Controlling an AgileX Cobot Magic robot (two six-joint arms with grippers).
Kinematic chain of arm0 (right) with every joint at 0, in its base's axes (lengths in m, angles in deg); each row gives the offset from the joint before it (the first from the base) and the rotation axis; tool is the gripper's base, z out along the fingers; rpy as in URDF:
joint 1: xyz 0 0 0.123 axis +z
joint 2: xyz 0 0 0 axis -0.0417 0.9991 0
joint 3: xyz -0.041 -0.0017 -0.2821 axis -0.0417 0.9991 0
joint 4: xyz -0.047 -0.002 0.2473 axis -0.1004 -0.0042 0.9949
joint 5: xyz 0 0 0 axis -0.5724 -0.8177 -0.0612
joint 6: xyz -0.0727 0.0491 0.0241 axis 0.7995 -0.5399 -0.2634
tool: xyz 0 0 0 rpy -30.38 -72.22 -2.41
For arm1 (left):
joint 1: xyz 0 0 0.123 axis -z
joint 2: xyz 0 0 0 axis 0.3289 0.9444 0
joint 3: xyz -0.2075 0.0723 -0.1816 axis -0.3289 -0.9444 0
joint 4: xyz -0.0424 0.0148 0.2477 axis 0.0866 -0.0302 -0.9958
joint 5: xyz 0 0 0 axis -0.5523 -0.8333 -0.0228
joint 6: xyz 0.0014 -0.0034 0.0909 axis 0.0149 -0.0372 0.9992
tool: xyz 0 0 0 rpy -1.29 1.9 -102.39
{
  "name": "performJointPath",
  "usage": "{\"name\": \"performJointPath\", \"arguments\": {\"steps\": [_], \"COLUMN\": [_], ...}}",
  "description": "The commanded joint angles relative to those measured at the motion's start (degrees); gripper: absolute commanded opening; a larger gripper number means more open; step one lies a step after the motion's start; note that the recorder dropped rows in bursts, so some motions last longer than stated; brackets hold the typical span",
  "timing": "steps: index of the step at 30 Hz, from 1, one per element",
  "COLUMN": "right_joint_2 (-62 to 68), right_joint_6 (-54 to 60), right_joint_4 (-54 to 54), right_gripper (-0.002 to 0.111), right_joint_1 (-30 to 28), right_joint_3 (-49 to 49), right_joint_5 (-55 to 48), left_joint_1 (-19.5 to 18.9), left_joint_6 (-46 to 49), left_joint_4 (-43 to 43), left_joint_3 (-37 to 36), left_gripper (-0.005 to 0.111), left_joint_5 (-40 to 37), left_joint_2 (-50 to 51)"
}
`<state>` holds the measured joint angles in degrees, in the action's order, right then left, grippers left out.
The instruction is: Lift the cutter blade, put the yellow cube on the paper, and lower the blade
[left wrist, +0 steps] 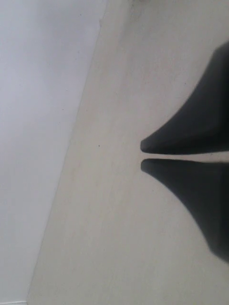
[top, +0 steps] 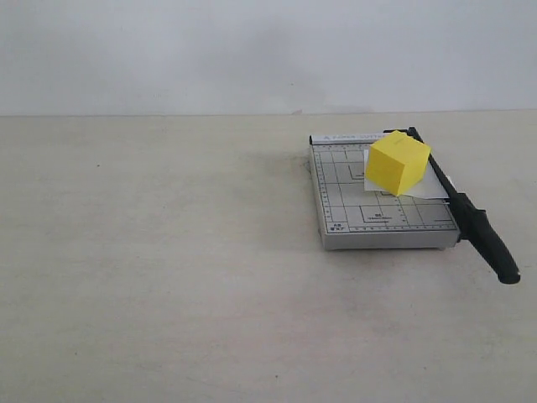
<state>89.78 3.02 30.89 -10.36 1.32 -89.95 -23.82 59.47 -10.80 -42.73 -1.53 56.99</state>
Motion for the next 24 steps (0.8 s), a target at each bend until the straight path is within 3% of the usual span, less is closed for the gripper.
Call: {"name": "performJointPath", "arguments": {"steps": [1,16,20,24], "right_joint_2": [-0.3,-0.3,-0.3,-0.3], "right_joint_6": [3.9,4.0,4.0,4.0], "right_joint_4": [0.3,0.3,0.3,0.3], "right_gripper": [0.000,0.000,0.000,0.000], "right_joint_1": [-0.8,-0.8,-0.8,-0.8], "right_joint_3": [0.0,0.0,0.0,0.0], "right_joint_5": [0.5,0.5,0.5,0.5], "left_joint_1": [-0.2,-0.2,-0.2,-0.2], "left_joint_6": [-0.1,-0.1,-0.1,7.5], "left_joint_4": [0.5,0.5,0.5,1.1], "left_joint_3": [-0.2,-0.2,-0.2,-0.2], "left_gripper": [0.004,0.004,0.004,0.004], "left_joint_5": [0.9,0.5,-2.8,-8.2], "left_joint_2": [-0.2,-0.2,-0.2,-5.3]}}
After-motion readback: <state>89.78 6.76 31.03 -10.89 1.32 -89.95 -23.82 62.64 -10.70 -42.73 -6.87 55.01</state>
